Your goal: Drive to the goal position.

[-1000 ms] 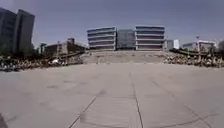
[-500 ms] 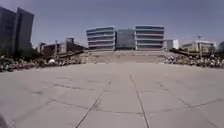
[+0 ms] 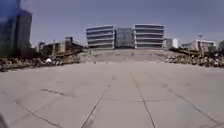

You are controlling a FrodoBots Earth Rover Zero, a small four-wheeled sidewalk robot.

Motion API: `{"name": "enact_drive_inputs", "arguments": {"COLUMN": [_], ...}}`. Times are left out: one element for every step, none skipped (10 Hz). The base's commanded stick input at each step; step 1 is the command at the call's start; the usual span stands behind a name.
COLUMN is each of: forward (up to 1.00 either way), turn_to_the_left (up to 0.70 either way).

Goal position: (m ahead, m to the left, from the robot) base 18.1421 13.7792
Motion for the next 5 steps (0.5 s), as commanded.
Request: {"name": "enact_drive_inputs", "arguments": {"forward": [1.00, 1.00, 1.00, 1.00, 1.00], "turn_to_the_left": [-0.40, -0.29, 0.00, 0.00, 0.00]}}
